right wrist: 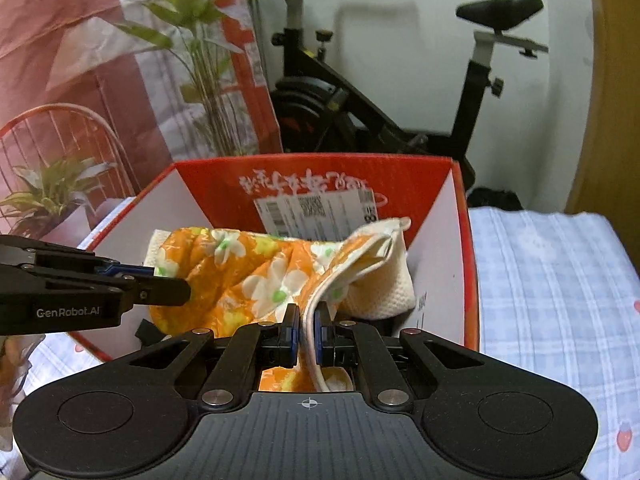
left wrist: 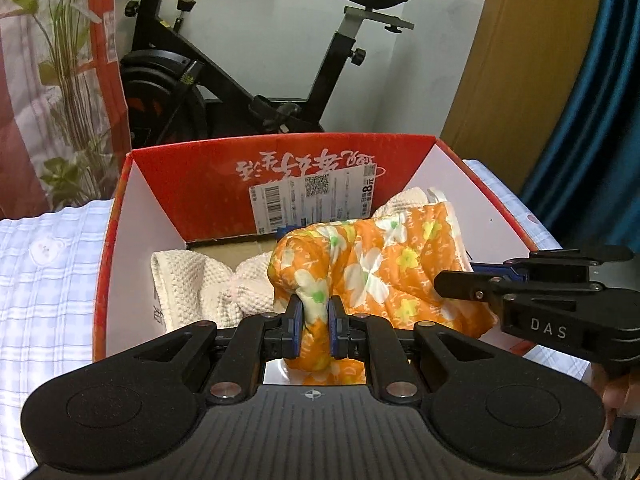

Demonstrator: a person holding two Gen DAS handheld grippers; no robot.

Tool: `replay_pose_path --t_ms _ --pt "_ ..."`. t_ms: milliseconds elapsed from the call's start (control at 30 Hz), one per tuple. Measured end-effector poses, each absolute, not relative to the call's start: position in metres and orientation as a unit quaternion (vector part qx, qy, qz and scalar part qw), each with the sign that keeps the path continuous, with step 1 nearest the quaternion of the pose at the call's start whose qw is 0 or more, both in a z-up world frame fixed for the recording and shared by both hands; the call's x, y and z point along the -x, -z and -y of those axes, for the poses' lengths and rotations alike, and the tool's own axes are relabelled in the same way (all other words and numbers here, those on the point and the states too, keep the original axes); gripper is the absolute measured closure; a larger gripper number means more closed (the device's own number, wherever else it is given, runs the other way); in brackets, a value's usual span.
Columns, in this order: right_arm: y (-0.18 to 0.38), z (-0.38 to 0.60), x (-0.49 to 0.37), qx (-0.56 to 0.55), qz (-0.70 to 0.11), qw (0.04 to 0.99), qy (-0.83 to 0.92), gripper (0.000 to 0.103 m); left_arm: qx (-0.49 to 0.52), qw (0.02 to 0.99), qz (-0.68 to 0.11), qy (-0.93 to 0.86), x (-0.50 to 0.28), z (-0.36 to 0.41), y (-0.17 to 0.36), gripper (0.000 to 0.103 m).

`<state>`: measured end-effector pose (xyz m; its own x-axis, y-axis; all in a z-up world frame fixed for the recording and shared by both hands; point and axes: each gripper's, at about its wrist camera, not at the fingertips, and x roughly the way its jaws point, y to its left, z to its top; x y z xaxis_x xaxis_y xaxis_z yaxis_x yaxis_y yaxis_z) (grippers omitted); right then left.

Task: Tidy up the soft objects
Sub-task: 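Open both grippers to drop the floral pouch into the box, then move both grippers back to the pile toward the black gloves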

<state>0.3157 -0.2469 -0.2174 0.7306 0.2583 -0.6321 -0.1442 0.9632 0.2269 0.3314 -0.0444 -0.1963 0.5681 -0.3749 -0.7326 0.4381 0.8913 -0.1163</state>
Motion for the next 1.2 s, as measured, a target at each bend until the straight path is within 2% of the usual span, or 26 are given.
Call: replay_pose_path --t_ms 100,167,333,467,833,1200 --pt "0.216 0.246 -0.315 -0.075 -0.353 0.927 -0.097 0.094 -0.040 0.884 -0.400 0.239 -0.329 0.050 0.190 0.080" --pt "0.214 0.246 -0.311 -0.067 -0.352 0.929 -0.089 0.085 -0.044 0.886 -0.393 0.242 -0.324 0.048 0.186 0.064" --pt "0.207 0.248 -0.291 -0.053 -0.335 0.937 -0.081 0.081 -0.055 0.901 -0.361 0.234 -0.302 0.043 0.168 0.056" --pt "0.194 0.247 -0.270 -0.029 -0.310 0.948 -0.073 0.074 -0.075 0.915 -0.334 0.216 -0.281 0.039 0.155 0.055" --pt "0.177 0.242 -0.191 -0.027 -0.247 0.963 -0.105 0.074 -0.058 0.927 -0.307 0.209 -0.205 0.021 0.161 0.055" --pt "0.234 0.227 -0.134 -0.076 -0.263 0.955 -0.116 0.074 -0.025 0.900 -0.381 0.211 -0.155 0.002 0.228 0.055"
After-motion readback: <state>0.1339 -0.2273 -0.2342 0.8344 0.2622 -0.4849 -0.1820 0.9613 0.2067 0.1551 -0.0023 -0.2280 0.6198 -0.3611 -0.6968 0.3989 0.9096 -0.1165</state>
